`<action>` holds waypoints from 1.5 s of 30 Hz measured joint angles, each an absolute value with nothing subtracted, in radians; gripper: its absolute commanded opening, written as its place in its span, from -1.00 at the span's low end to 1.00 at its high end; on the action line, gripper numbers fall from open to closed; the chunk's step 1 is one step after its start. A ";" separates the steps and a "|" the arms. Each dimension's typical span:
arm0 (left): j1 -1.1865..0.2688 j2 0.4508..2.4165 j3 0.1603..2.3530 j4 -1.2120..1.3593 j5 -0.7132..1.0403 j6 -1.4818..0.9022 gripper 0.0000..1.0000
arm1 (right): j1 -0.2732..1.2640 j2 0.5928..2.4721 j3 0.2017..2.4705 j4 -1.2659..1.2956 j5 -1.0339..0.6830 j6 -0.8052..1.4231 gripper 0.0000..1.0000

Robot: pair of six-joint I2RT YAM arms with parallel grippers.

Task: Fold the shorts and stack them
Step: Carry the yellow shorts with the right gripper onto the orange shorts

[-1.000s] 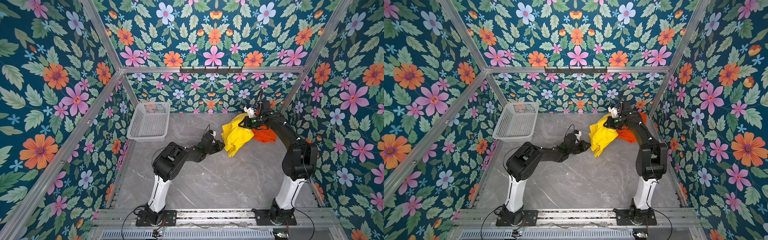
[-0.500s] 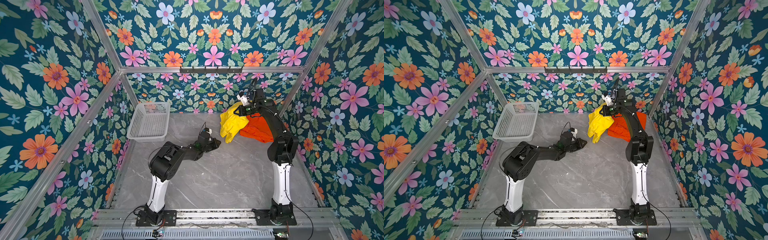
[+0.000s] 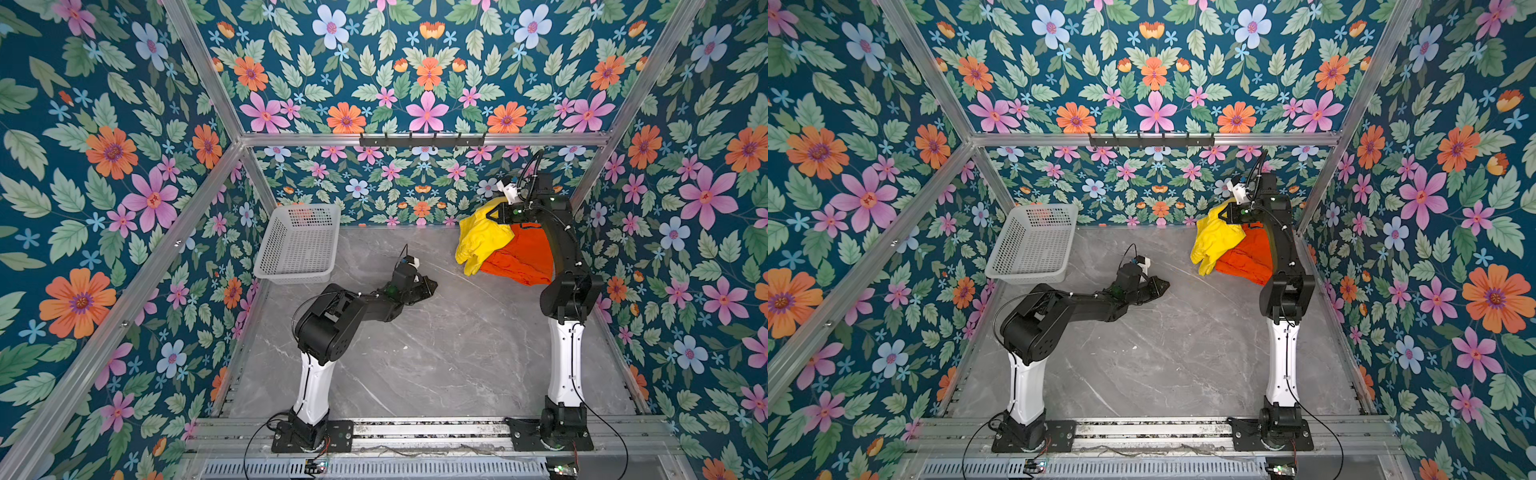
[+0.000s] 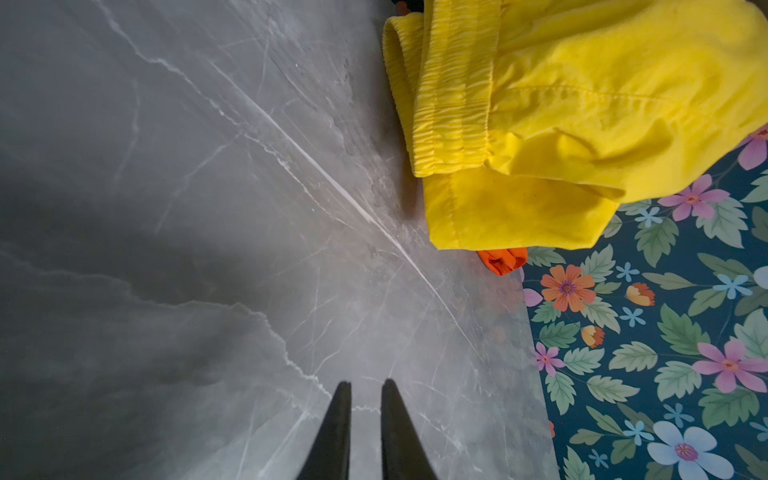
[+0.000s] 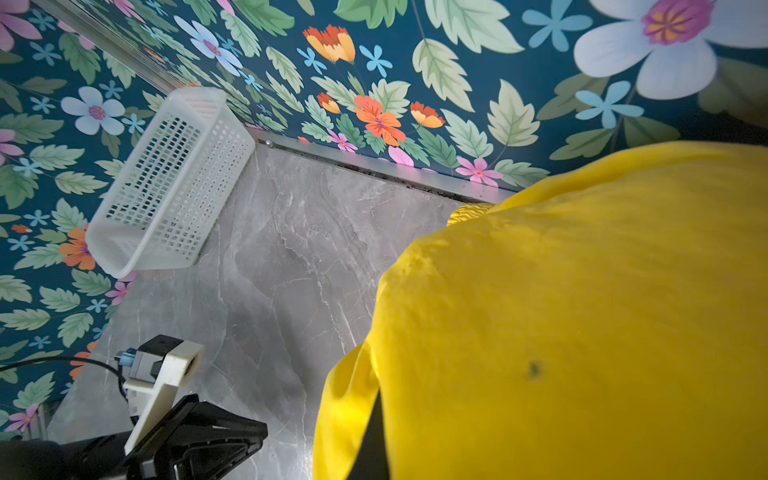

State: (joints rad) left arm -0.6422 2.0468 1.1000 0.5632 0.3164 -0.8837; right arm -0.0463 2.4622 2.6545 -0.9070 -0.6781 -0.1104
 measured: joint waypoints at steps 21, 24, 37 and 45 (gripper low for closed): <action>-0.642 2.052 1.129 0.508 0.290 -0.873 -0.65 | -0.182 2.486 2.611 -0.788 -0.883 -0.068 -1.00; -0.642 2.057 1.129 0.508 0.290 -0.873 -0.65 | -0.199 2.486 2.572 -0.787 -0.883 -0.063 -1.00; -0.649 2.074 1.132 0.479 0.290 -0.873 -0.63 | -0.318 2.545 2.489 -0.810 -0.850 0.056 -0.89; -0.656 2.066 1.128 0.447 0.286 -0.874 -0.61 | -0.372 2.546 2.397 -0.834 -0.675 0.211 -0.27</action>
